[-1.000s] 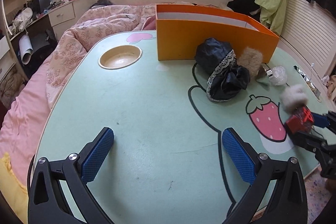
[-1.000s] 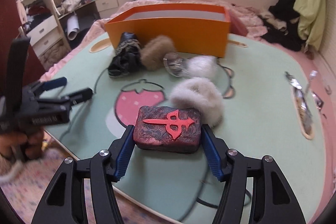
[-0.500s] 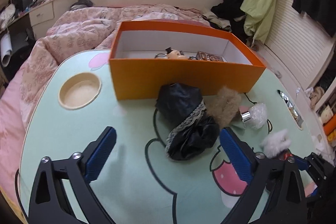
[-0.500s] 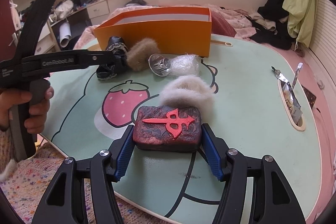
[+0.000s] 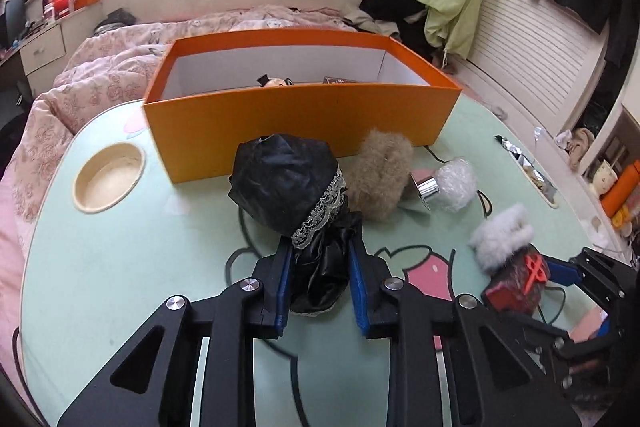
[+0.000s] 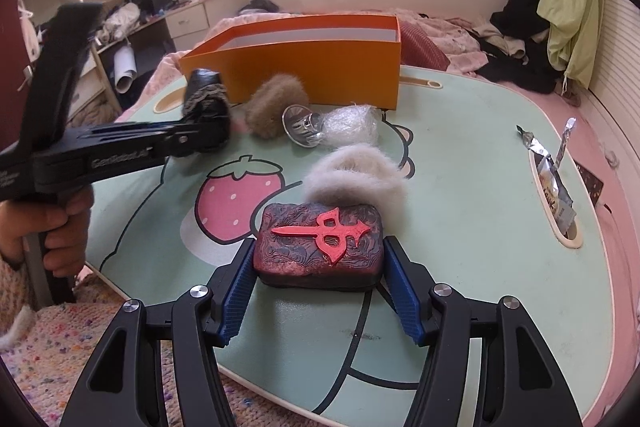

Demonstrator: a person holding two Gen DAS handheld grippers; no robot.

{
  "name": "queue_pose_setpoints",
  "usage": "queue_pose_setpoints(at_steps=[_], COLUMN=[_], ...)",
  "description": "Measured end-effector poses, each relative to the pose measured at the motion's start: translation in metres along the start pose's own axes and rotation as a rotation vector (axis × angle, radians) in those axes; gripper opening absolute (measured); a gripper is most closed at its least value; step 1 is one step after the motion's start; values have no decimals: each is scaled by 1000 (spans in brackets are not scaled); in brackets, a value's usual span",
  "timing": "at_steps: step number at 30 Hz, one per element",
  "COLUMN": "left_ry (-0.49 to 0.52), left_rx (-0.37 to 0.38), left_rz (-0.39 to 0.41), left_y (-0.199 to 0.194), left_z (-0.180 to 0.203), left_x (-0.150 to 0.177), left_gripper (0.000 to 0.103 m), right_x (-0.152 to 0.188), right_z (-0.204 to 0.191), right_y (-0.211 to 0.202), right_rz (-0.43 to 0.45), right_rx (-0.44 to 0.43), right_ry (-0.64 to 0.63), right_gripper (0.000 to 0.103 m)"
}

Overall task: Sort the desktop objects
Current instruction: 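Grasp the red-symbol block with the right tool while the left tool grasps the black lace cloth, then carry the red block into the box with the right tool while the left tool carries the black cloth in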

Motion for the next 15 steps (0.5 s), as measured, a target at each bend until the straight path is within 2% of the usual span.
queue_pose_setpoints(at_steps=[4, 9, 15], left_ry=[-16, -51, -31], left_rx=[3, 21, 18], left_rz=[40, 79, 128], left_y=[-22, -45, -62], left_z=[-7, -19, -21], left_x=[15, 15, -20], left_gripper=[26, 26, 26], right_x=[-1, -22, -87], right_z=[2, -1, -2], right_y=[-3, -20, -38], right_rz=[3, 72, 135], right_rx=[-12, 0, -18], right_ry=[13, 4, 6], right_gripper=[61, 61, 61])
Point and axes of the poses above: each gripper's, at about its wrist camera, not at the fingertips, and y roughly the way its jaws point, z to its right, x to its underside, the point moved 5 cm from there along y, roughly the way its jaws point, and after that the axes turned 15 degrees about -z, right-handed, at the moved point
